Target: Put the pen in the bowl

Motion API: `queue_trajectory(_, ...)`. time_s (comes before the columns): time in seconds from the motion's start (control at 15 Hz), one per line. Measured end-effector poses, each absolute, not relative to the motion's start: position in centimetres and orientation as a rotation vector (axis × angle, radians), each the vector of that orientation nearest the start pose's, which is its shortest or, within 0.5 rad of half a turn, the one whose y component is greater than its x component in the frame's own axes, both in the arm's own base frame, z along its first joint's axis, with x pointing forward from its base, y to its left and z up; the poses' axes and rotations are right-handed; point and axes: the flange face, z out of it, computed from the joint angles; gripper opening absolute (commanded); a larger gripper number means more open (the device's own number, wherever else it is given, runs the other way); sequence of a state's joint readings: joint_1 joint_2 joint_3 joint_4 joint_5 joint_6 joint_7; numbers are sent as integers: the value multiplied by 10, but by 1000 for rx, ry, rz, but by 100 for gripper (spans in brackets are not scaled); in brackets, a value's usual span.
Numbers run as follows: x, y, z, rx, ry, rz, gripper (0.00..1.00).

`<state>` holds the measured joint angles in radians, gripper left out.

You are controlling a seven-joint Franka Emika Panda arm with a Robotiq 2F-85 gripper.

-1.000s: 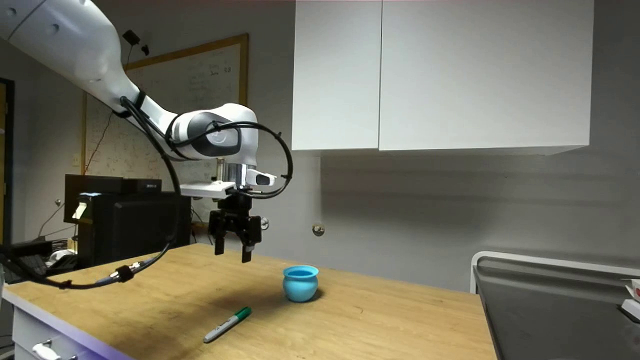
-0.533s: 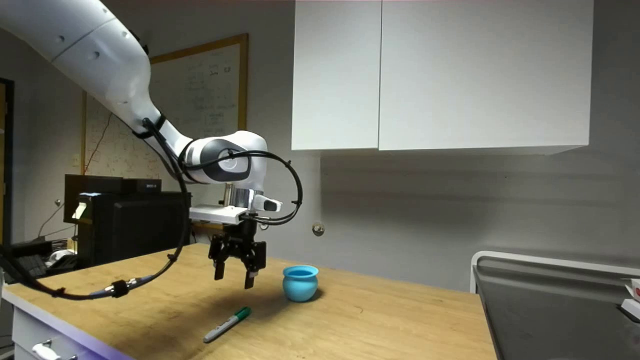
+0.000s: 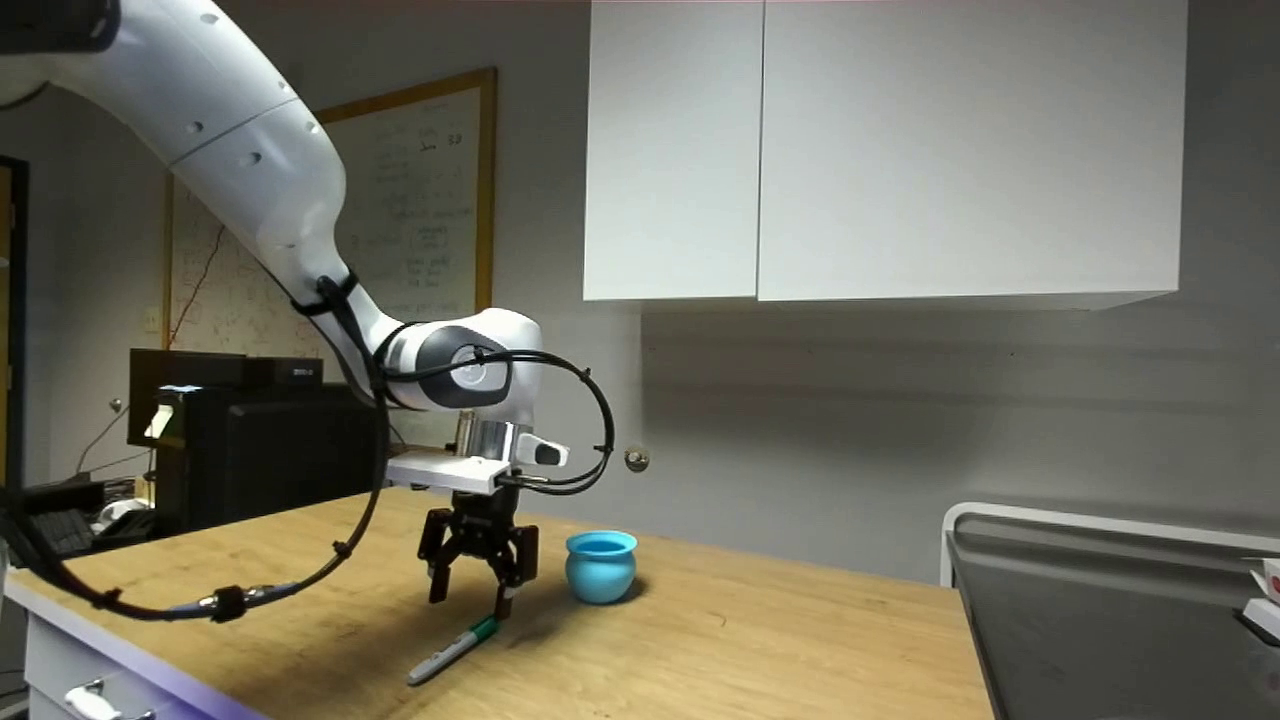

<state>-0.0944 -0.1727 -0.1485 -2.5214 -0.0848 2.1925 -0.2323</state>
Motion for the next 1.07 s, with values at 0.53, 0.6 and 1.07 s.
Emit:
queue_trajectory(0.53,423,-110,301,-3134,-90,237,67)
queue_trajectory(0.6,423,-111,299,-3135,-89,235,59)
queue_trajectory(1.07,423,-120,303,-3141,-67,195,5)
